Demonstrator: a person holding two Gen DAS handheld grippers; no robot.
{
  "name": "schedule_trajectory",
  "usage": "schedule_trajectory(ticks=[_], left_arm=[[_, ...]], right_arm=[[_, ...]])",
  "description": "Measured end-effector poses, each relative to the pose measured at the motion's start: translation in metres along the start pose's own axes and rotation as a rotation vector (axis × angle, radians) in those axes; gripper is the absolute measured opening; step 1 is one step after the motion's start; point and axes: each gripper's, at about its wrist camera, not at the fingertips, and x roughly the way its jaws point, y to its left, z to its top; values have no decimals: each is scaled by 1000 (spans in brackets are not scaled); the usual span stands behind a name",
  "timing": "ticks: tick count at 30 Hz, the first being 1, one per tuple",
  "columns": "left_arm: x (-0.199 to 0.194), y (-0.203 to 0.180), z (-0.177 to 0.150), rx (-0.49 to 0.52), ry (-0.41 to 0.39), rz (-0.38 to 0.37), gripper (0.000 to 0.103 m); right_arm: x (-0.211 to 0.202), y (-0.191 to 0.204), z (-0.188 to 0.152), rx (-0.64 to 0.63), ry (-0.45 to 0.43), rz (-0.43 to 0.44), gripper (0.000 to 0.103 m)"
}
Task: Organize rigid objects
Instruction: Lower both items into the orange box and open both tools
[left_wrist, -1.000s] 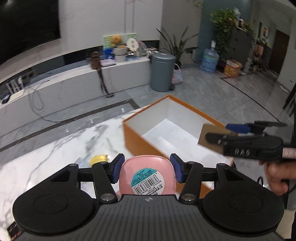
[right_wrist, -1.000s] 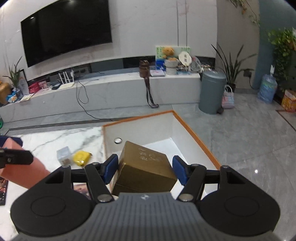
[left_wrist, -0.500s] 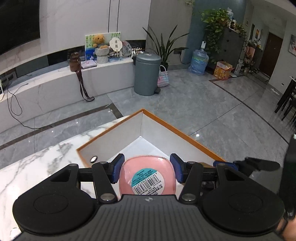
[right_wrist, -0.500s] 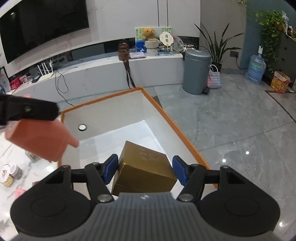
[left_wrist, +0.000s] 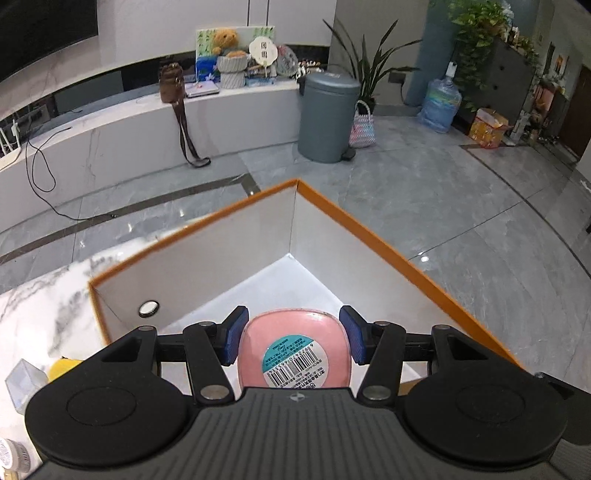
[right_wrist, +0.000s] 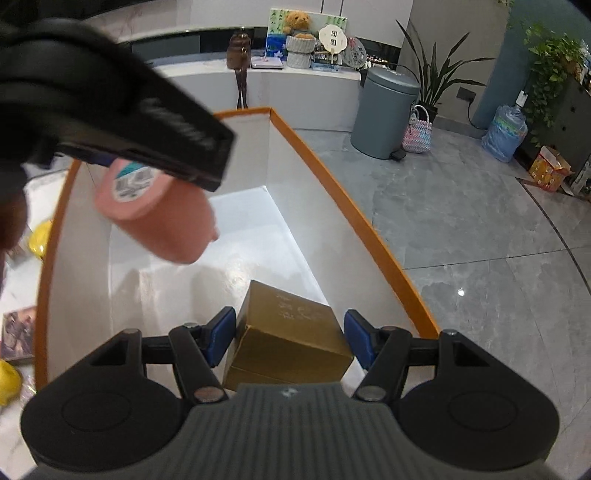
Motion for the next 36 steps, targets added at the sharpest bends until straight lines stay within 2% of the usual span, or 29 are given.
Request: schedule_trajectory(ticks=[9, 13, 20, 22, 23, 25, 30, 36], left_arm=[[28, 0, -4, 31, 38, 46, 62], [29, 2, -7, 23, 57, 38, 62], [36, -6, -7, 71, 125, 43, 63], [37, -5, -9, 69, 141, 42, 68], [39, -5, -9, 71, 154, 39, 72], [40, -5, -11, 82, 180, 36, 74], [34, -3, -13, 72, 168, 27, 74], [24, 1, -10, 66, 150, 30, 74]], right_arm=[[20, 6, -10, -38, 33, -50, 64], [24, 9, -11, -74, 34, -55, 64], [30, 9, -7, -96, 54, -69, 65], [30, 11, -7, -106, 53, -79, 73], [31, 12, -7, -116, 56, -76, 73], [31, 13, -6, -127, 63, -80, 75], [29, 15, -4, -133, 68, -69, 75], [17, 10, 3, -90, 28, -64, 75]])
